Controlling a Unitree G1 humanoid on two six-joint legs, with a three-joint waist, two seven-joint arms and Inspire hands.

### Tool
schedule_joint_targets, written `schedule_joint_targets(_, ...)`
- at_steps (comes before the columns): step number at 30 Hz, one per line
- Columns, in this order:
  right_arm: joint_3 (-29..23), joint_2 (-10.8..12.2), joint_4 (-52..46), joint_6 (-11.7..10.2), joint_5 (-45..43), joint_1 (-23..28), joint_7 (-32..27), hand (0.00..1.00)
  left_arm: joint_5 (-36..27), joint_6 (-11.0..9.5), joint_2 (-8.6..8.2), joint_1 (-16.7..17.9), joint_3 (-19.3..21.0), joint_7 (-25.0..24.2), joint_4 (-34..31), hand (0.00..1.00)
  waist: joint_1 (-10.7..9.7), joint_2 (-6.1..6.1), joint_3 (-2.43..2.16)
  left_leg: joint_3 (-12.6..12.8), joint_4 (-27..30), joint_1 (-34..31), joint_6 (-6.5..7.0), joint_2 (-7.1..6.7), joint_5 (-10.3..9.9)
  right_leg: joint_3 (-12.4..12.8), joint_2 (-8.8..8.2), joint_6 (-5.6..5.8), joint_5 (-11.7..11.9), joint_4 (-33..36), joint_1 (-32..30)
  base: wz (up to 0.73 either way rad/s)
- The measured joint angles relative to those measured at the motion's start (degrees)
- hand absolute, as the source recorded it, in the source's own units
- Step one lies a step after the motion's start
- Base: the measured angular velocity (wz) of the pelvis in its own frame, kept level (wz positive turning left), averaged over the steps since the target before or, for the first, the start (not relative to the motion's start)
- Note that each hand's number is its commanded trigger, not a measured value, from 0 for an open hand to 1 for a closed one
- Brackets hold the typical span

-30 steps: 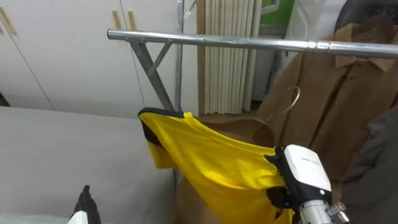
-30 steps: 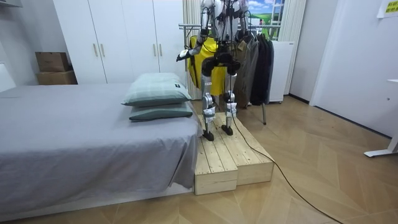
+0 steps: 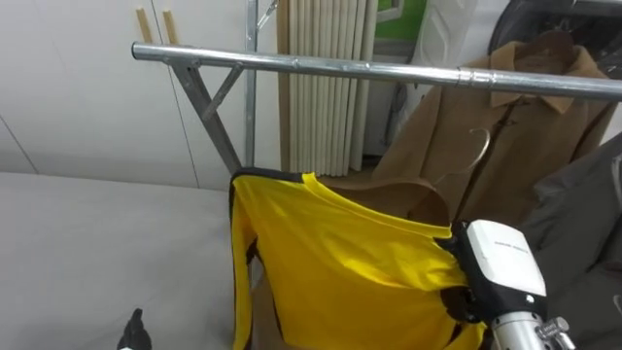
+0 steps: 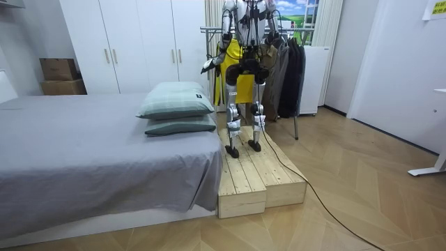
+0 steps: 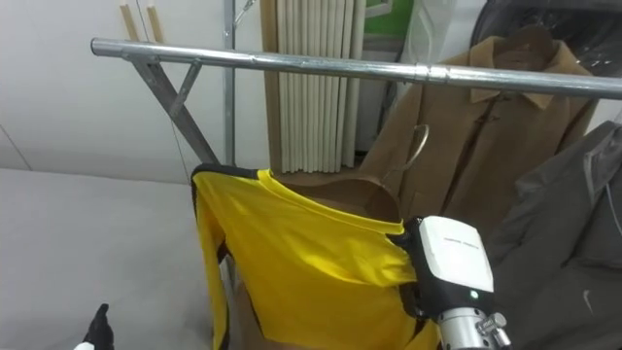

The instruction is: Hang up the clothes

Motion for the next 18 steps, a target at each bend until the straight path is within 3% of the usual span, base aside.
schedule_joint_targets(5,-1.33,-0.04,0.0,-0.7,-0.19,-2.22,-0.14,1.0,0.14,-0.29,0.03,0.78,0.11,-1.0,4.03,0.0,-0.04,-0.22,0.17,0.16,-0.04,-0.03,0.0,0.05,0.0,0.76,0.2,-0.05,0.36,0.16,0.1,-0.09)
schedule_joint_targets(11,-2.86,-1.13,0.01,-0.8,-1.17,-6.08,-0.97,1.0,2.76,-0.42,0.22,2.01,0.09,-2.46,4.03,0.0,0.05,-1.11,0.8,1.06,-0.04,-0.29,0.0,0.1,0.0,0.68,0.21,-0.04,0.35,-0.14,-0.11,-0.01)
schedule_joint_targets(18,-2.84,-4.17,0.02,-0.76,-0.18,-8.26,-1.4,1.0,2.66,-0.47,1.51,2.48,0.22,-2.63,5.3,0.0,1.56,-1.96,0.75,0.97,-0.04,-0.23,0.0,0.21,0.0,0.62,0.24,-0.05,0.36,-0.38,0.04,0.0)
